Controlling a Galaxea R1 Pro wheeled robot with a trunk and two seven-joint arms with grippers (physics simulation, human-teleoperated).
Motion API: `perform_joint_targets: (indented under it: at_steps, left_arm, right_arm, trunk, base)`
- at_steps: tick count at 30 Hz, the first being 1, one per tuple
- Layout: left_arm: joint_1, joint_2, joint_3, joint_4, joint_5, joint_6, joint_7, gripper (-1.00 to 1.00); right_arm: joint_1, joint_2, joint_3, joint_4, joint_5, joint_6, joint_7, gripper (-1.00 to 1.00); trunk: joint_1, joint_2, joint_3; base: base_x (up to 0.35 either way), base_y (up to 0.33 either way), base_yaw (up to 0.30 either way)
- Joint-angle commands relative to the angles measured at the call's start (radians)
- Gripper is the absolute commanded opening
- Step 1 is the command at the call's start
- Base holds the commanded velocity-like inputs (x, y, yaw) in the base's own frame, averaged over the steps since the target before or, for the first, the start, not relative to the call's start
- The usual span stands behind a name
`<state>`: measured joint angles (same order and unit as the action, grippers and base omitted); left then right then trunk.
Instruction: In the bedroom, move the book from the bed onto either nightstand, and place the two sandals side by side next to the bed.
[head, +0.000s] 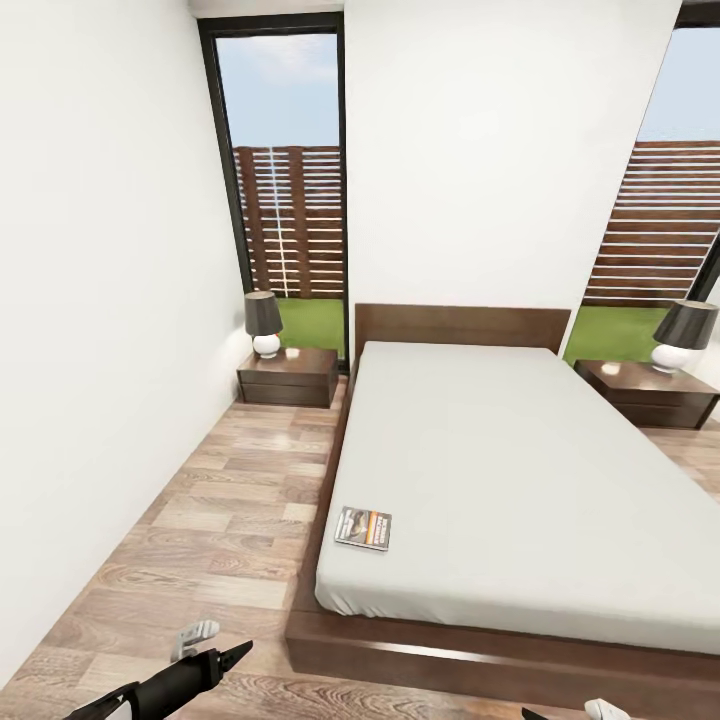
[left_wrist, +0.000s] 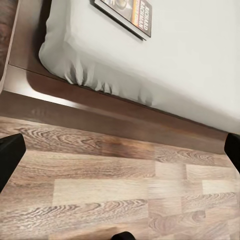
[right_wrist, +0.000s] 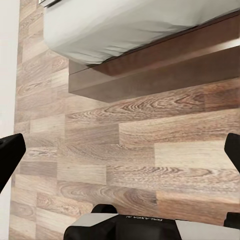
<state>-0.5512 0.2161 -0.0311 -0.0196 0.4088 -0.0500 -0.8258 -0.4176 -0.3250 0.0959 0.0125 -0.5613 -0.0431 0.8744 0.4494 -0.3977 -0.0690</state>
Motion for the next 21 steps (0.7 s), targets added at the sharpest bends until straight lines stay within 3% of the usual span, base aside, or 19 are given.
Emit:
perform_joint_targets:
  at_steps: [1, 21]
  left_arm:
    - [-0.001, 0.000, -0.004, 0.001, 0.002, -0.005, -0.003, 1.00]
    - [-0.001, 0.000, -0.003, 0.001, 0.002, -0.005, -0.002, 1.00]
  right_arm:
    - [-0.001, 0.000, 0.008, 0.001, -0.006, -0.004, 0.003, 1.00]
    - [-0.001, 0.000, 0.008, 0.002, -0.006, -0.004, 0.002, 1.00]
  trunk:
    - [0.001, -0.002, -0.002]
    - [0.001, -0.002, -0.002]
  base:
    - [0.000, 0.000, 0.000]
    - [0.000, 0.000, 0.000]
